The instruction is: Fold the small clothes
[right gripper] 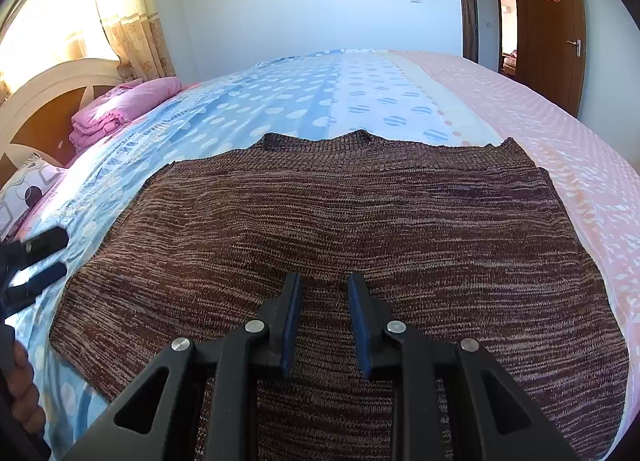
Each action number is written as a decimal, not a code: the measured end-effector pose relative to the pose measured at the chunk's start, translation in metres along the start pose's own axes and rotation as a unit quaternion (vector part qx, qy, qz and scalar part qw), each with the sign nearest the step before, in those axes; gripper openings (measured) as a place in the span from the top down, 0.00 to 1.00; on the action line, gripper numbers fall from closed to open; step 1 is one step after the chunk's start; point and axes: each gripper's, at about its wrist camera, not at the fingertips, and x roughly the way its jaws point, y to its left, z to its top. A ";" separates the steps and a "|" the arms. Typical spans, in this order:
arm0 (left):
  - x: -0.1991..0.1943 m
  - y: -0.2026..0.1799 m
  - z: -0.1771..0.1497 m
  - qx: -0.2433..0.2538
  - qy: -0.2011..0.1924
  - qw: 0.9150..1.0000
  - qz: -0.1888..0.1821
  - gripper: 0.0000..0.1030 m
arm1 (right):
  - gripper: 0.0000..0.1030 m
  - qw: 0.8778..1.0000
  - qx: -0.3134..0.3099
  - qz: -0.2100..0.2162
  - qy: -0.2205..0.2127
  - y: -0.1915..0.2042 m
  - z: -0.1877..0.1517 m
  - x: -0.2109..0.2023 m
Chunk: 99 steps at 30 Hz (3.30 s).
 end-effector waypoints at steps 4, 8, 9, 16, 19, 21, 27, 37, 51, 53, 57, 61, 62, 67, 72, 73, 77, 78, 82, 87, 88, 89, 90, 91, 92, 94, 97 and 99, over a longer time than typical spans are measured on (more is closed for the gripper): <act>0.028 -0.005 0.015 0.012 0.009 1.000 0.017 0.10 | 0.76 1.000 0.001 0.001 0.000 0.000 0.000 0.000; 0.044 0.008 0.006 -0.027 0.043 0.999 -0.002 0.13 | 0.76 1.000 0.003 0.003 0.000 -0.001 0.000 0.000; 0.040 0.009 0.005 -0.029 0.040 0.999 -0.012 0.14 | 0.76 1.000 0.003 0.003 0.000 -0.001 0.000 0.000; 0.022 0.042 -0.006 -0.095 0.045 0.989 -0.107 0.44 | 0.75 1.000 0.005 0.006 0.000 -0.002 0.000 0.001; 0.027 0.034 -0.004 -0.078 0.045 0.992 -0.091 0.37 | 0.75 1.000 0.006 0.007 0.000 -0.002 -0.001 0.001; 0.032 0.025 -0.001 -0.056 0.050 0.993 -0.088 0.23 | 0.75 1.000 0.007 0.008 0.000 -0.002 -0.001 0.001; 0.037 0.022 0.004 -0.068 0.061 0.992 -0.083 0.15 | 0.75 1.000 0.006 0.008 0.000 -0.002 -0.001 0.001; 0.039 0.023 0.003 -0.128 0.080 0.975 -0.160 0.15 | 0.75 1.000 0.007 0.009 0.000 -0.003 -0.001 0.002; 0.060 0.049 0.012 -0.172 0.074 0.974 -0.129 0.87 | 0.75 1.000 0.007 0.009 0.000 -0.003 -0.001 0.001; 0.058 0.033 0.016 -0.129 0.068 0.985 -0.097 0.88 | 0.75 1.000 0.008 0.009 0.000 -0.003 -0.001 0.001; 0.040 -0.012 0.021 -0.045 0.027 0.996 -0.076 0.88 | 0.75 1.000 0.008 0.009 0.000 -0.003 0.000 0.001; 0.031 -0.077 0.008 0.099 0.009 0.994 -0.054 0.88 | 0.75 1.000 0.011 0.012 0.000 -0.004 -0.001 0.002; 0.036 -0.090 0.000 0.126 0.016 0.991 -0.048 0.88 | 0.75 1.000 0.012 0.013 0.000 -0.005 -0.001 0.002; 0.057 -0.126 -0.034 0.228 0.041 0.973 0.002 0.86 | 0.75 0.999 0.027 0.027 0.001 -0.011 0.000 0.003; 0.057 -0.121 -0.032 0.222 0.047 0.974 -0.010 0.85 | 0.69 0.997 0.047 0.056 0.004 -0.019 0.001 0.004; 0.056 -0.120 -0.031 0.218 0.047 0.975 -0.015 0.85 | 0.66 0.997 0.049 0.062 0.005 -0.020 0.002 0.004; 0.060 -0.118 -0.031 0.208 0.048 0.977 -0.025 0.85 | 0.59 0.988 0.094 0.126 0.003 -0.031 0.015 0.000; 0.059 -0.118 -0.032 0.208 0.047 0.977 -0.026 0.85 | 0.59 0.983 0.109 0.150 0.003 -0.033 0.022 0.000; 0.060 -0.116 -0.033 0.203 0.047 0.977 -0.034 0.85 | 0.42 0.967 0.135 0.216 0.019 -0.029 0.059 0.013; 0.059 -0.113 -0.032 0.194 0.048 0.978 -0.057 0.77 | 0.41 0.965 0.079 0.230 0.098 0.011 0.094 0.057; 0.059 -0.113 -0.032 0.195 0.048 0.978 -0.056 0.77 | 0.41 0.966 0.069 0.221 0.113 0.018 0.097 0.067; 0.059 -0.114 -0.032 0.196 0.048 0.978 -0.055 0.77 | 0.41 0.966 0.063 0.218 0.124 0.023 0.097 0.073; 0.059 -0.115 -0.033 0.197 0.047 0.978 -0.054 0.77 | 0.41 0.966 0.061 0.215 0.132 0.026 0.097 0.078; 0.059 -0.115 -0.033 0.197 0.047 0.978 -0.054 0.77 | 0.42 0.966 0.059 0.217 0.129 0.028 0.095 0.080; 0.059 -0.115 -0.033 0.196 0.047 0.978 -0.054 0.77 | 0.48 0.967 0.056 0.220 0.118 0.028 0.093 0.080; 0.059 -0.114 -0.033 0.193 0.047 0.978 -0.058 0.77 | 0.83 0.971 0.049 0.202 0.121 0.028 0.092 0.082; 0.058 -0.112 -0.031 0.183 0.047 0.980 -0.060 0.84 | 0.86 0.971 0.064 0.205 0.107 0.016 0.087 0.077; 0.056 -0.112 -0.030 0.179 0.045 0.981 -0.060 0.86 | 0.86 0.972 0.057 0.207 0.097 0.014 0.090 0.069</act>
